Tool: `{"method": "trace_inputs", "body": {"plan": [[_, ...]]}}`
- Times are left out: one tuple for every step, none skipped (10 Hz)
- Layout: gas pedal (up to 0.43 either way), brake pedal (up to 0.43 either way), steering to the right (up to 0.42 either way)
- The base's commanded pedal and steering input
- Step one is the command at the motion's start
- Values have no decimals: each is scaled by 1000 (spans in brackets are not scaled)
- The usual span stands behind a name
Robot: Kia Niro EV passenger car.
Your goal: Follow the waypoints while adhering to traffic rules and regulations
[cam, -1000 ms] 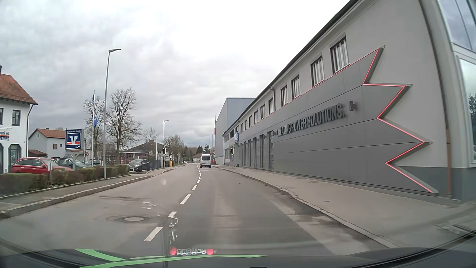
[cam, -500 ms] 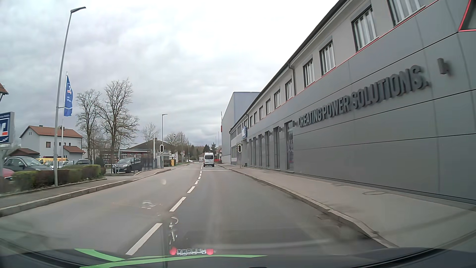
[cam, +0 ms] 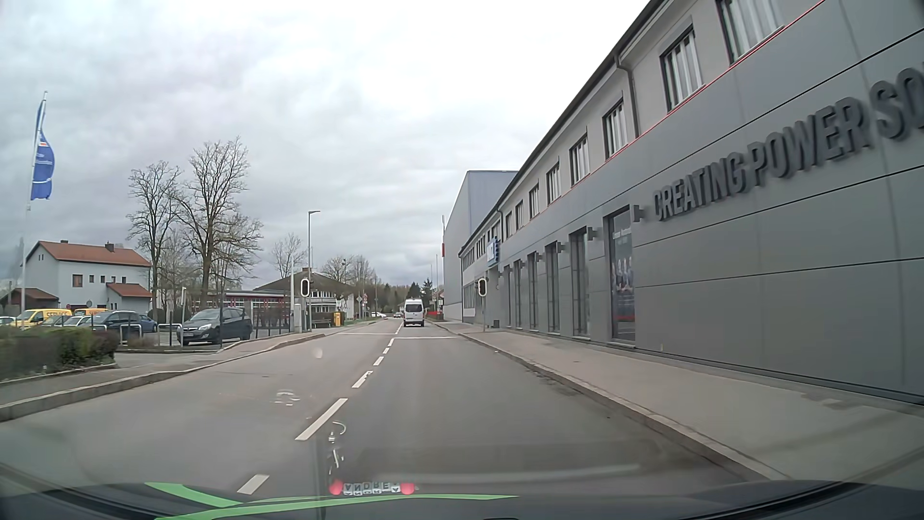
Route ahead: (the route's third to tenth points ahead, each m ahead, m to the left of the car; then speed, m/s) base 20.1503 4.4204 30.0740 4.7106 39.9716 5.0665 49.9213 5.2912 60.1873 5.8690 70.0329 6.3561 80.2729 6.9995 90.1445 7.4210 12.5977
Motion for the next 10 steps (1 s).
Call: {"method": "trace_inputs", "body": {"plan": [[138, 0, -17], [138, 0, -16], [138, 0, -17], [138, 0, -17], [138, 0, -17], [138, 0, -17], [138, 0, -17], [138, 0, -17], [138, 0, -17], [138, 0, -17]]}}
